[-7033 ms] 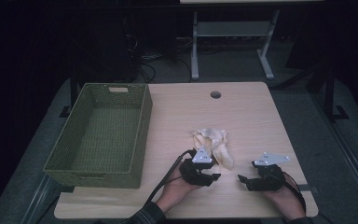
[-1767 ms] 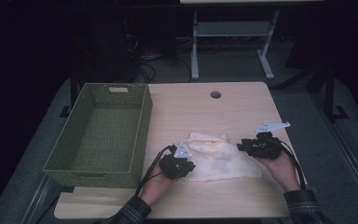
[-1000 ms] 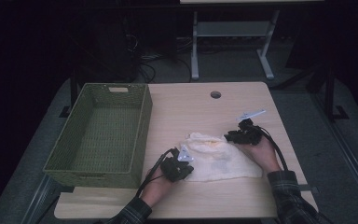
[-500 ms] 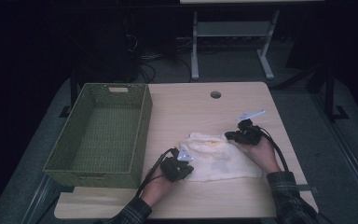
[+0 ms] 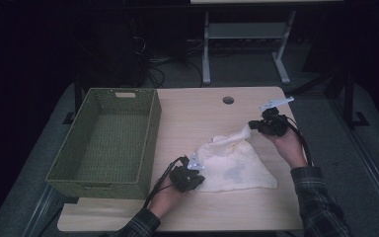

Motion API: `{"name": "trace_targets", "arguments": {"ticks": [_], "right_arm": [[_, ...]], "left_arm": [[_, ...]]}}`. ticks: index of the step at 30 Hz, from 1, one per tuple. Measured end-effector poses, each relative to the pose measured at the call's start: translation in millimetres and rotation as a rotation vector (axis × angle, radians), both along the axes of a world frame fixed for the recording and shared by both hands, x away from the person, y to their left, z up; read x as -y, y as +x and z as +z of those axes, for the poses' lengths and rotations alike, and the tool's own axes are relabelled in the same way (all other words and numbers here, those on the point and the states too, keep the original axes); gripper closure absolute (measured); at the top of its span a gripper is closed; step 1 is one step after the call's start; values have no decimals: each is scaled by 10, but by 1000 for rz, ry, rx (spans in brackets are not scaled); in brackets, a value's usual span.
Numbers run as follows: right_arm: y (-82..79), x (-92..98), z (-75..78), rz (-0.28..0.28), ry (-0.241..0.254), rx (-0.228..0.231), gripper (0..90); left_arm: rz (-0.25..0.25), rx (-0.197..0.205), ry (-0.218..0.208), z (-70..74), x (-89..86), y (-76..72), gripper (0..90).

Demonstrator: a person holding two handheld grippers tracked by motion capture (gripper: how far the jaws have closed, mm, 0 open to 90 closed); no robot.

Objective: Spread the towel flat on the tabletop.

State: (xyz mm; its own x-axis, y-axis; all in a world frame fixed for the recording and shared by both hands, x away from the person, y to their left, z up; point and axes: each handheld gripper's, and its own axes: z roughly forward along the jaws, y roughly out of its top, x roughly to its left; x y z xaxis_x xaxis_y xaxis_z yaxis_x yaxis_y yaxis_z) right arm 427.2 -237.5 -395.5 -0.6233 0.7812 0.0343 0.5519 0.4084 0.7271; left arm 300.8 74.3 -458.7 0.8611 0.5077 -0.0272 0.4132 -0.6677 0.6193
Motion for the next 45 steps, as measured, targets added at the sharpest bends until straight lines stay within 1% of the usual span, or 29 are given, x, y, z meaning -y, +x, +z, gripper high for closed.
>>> {"name": "trace_targets", "arguments": {"ticks": [1, 2, 3, 4, 6, 8, 12, 14, 17, 19, 20, 21, 22, 23, 25, 27, 28, 31, 32, 33, 34, 35, 36, 37, 40, 41, 42, 44, 45], "right_arm": [[17, 15, 33, -5, 4, 17, 873], [17, 15, 33, -5, 4, 17, 873], [67, 35, 111, -24, 0, 25, 873], [75, 38, 133, -34, 5, 34, 873], [97, 42, 165, -37, 8, 35, 873], [145, 20, 225, -46, 12, 53, 873], [239, -96, 290, -45, 17, 70, 874], [302, -227, 279, -27, 27, 69, 873], [316, -398, 248, 17, 46, 66, 873], [298, -536, 233, 46, 46, 64, 873], [298, -536, 233, 46, 46, 64, 873], [258, -676, 235, 79, 49, 66, 872], [258, -676, 235, 79, 49, 66, 872], [216, -806, 230, 119, 63, 60, 871], [172, -936, 208, 158, 64, 54, 868], [123, -1046, 179, 192, 65, 49, 868], [123, -1046, 179, 192, 65, 49, 868], [33, -1244, 110, 261, 70, 27, 868], [-30, -1370, 75, 295, 73, 20, 868], [-56, -1427, 57, 311, 75, 14, 867], [-56, -1427, 57, 311, 75, 14, 867], [-90, -1511, 24, 342, 82, 6, 850], [-90, -1511, 24, 342, 82, 6, 850], [-120, -1586, -5, 368, 103, -8, 756], [-124, -1588, -1, 373, 100, 1, 721], [-107, -1536, 17, 356, 98, 5, 710], [-107, -1536, 17, 356, 98, 5, 710], [-62, -1377, 37, 320, 97, 3, 702], [-47, -1312, 39, 306, 95, 5, 702]], "left_arm": [[-1, -1, 1, -1, -1, 2, 896], [-1, -1, 1, -1, -1, 2, 896], [0, -1, 1, 1, -1, 1, 896], [0, -2, 1, 1, -1, 1, 897], [0, -2, 1, 1, -2, 1, 897], [1, -1, -5, -3, 0, 1, 896], [-1, 0, -2, -2, 0, 2, 897], [2, 1, -5, -4, 1, 1, 896], [1, 1, -5, -3, -1, 5, 896], [2, -7, -8, -4, 1, 3, 896], [2, -7, -8, -4, 1, 3, 896], [3, -7, -8, -4, 0, 4, 896], [3, -7, -8, -4, 0, 4, 897], [2, -8, -8, -4, 0, 4, 896], [1, -8, -5, -2, 1, 3, 896], [1, -8, -5, -2, 0, 4, 897], [1, -8, -5, -2, 0, 4, 896], [1, -10, -4, -1, 2, 3, 896], [2, -10, -8, -2, 2, 4, 897], [2, -10, -8, -3, 1, 5, 896], [2, -10, -8, -3, 1, 5, 896], [3, -10, -9, -3, 2, 4, 896], [3, -10, -9, -3, 2, 4, 896], [0, -10, -4, -1, -3, 7, 896], [3, -10, -9, -4, 0, 4, 896], [3, -10, -10, -4, -1, 5, 896], [3, -10, -10, -4, -1, 5, 896], [8, -16, -22, -9, 4, 2, 896], [6, -15, -17, -6, 1, 4, 896]]}}
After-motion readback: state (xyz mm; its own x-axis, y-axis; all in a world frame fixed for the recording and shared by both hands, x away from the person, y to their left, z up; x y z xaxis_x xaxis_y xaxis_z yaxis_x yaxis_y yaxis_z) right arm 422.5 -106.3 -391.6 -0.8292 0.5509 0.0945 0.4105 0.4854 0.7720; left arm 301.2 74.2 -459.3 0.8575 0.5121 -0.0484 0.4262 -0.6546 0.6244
